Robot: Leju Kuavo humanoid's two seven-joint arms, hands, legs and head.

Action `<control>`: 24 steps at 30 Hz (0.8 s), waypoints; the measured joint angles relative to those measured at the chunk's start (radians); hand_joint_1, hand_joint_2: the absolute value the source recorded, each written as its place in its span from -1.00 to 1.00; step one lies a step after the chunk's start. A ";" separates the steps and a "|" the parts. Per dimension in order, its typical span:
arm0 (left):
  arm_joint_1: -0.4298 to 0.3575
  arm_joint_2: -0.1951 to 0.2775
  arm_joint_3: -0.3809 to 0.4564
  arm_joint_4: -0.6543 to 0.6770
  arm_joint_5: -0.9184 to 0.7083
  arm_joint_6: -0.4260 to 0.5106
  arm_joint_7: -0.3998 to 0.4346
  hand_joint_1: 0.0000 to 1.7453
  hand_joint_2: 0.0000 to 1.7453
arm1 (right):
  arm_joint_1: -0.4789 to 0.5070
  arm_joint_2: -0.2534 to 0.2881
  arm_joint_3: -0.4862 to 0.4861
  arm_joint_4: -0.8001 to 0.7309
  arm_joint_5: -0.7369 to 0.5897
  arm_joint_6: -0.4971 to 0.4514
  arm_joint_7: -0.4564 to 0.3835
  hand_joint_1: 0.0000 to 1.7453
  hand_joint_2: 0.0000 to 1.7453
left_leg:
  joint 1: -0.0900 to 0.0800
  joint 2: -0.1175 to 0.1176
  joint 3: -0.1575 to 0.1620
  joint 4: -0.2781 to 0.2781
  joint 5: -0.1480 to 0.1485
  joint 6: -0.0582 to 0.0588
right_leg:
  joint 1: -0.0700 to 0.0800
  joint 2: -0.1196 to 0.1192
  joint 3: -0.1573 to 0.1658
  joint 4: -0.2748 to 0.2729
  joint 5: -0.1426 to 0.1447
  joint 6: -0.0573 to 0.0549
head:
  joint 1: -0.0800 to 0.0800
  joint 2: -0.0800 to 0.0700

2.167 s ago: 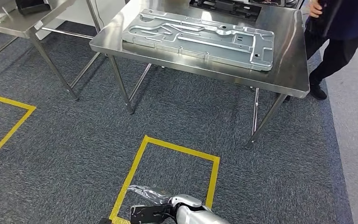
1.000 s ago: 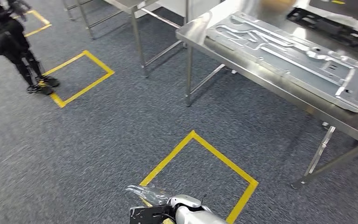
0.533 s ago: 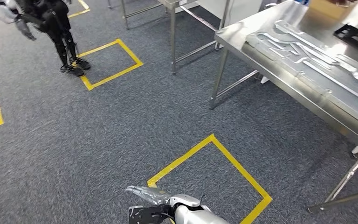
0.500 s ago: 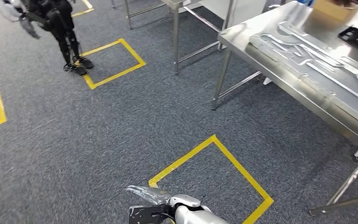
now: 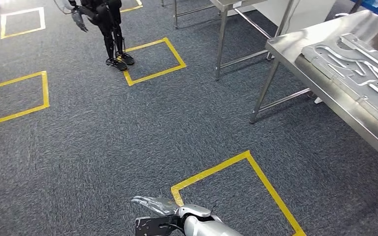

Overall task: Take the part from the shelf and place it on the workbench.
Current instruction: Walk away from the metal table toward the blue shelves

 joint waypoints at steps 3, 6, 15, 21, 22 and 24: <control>-0.002 0.002 -0.002 0.000 -0.011 -0.004 0.000 -1.00 -1.00 | -0.001 0.000 -0.002 0.003 -0.003 0.001 0.001 -1.00 1.00 | 0.003 0.023 -0.051 0.123 -0.041 -0.007 | 0.006 -0.050 -0.001 0.001 -0.003 -0.004 | 0.000 0.000; -0.003 0.006 -0.003 0.000 -0.021 -0.008 0.001 -1.00 -1.00 | -0.004 0.001 -0.004 0.004 -0.007 0.000 0.004 -1.00 0.50 | 0.000 0.065 0.038 -0.030 0.032 -0.002 | 0.009 -0.088 0.001 0.004 -0.008 0.001 | 0.000 0.000; -0.016 0.011 -0.017 0.000 -0.043 -0.017 0.005 -1.00 -1.00 | -0.004 -0.001 -0.035 -0.003 -0.014 -0.024 0.010 -1.00 -1.00 | -0.007 0.065 0.090 -0.152 0.071 0.049 | 0.009 -0.031 -0.059 0.147 -0.102 0.042 | 0.001 0.000; -0.018 0.013 -0.025 0.000 -0.045 -0.021 0.006 -1.00 -1.00 | 0.008 -0.005 -0.045 -0.007 -0.009 -0.018 0.009 -1.00 -1.00 | -0.008 0.028 0.087 -0.146 0.071 0.050 | 0.005 -0.006 -0.077 0.154 -0.048 0.037 | 0.001 0.000; -0.018 0.013 -0.026 0.000 -0.045 -0.021 0.006 -1.00 -1.00 | 0.007 -0.006 -0.045 -0.009 -0.008 -0.019 0.009 -1.00 -1.00 | -0.010 0.024 0.086 -0.143 0.070 0.046 | 0.006 -0.005 -0.049 0.090 -0.021 0.033 | 0.001 0.000; -0.018 0.014 -0.027 0.000 -0.046 -0.021 0.006 -1.00 -1.00 | 0.008 -0.006 -0.047 -0.013 -0.007 -0.019 0.008 -1.00 -1.00 | -0.013 0.020 0.083 -0.138 0.067 0.039 | 0.008 -0.002 -0.023 0.024 -0.001 0.027 | 0.001 0.000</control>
